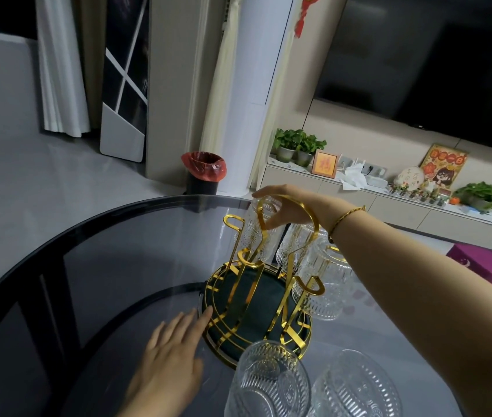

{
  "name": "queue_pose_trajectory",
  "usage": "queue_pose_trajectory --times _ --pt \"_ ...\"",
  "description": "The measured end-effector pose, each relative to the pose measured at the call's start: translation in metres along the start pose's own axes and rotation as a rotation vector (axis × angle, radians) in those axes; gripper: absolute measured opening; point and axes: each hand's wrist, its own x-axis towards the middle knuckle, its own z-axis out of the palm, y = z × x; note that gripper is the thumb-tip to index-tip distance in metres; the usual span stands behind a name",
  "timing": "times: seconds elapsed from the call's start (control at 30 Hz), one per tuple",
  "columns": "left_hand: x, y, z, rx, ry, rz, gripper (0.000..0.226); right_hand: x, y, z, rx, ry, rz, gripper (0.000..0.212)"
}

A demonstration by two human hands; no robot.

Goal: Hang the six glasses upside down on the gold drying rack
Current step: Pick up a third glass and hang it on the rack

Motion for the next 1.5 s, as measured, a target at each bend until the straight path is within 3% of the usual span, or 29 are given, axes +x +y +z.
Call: queue_pose_trajectory --times 0.37,0.47,0.57,0.7,0.83,1.13,1.33,1.5 --pt "-0.002 0.0 0.002 -0.002 0.035 0.007 0.074 -0.001 0.003 0.003 0.108 -0.007 -0.003 0.072" --pt "-0.001 0.001 0.001 0.002 0.046 0.011 0.073 -0.008 0.007 -0.002 0.146 0.079 0.025 0.078" --pt "-0.002 0.001 0.001 0.012 0.036 0.004 0.07 -0.022 0.015 -0.007 0.015 0.135 0.049 0.081" --pt "-0.005 0.002 -0.001 0.027 0.037 0.005 0.066 -0.053 0.026 -0.009 -0.077 0.337 0.089 0.062" --pt "-0.007 0.004 -0.005 0.051 0.034 0.012 0.061 -0.105 0.04 -0.001 0.103 0.547 0.132 0.046" --pt "-0.024 0.015 -0.01 0.085 -0.005 0.128 0.054 -0.237 0.06 0.114 0.713 0.811 0.181 0.05" --pt "-0.028 0.018 -0.012 0.11 -0.024 0.113 0.056 -0.254 0.072 0.185 0.773 0.588 0.308 0.084" --pt "-0.028 0.02 -0.012 0.131 -0.044 0.111 0.059 -0.241 0.076 0.199 0.478 0.561 0.4 0.102"
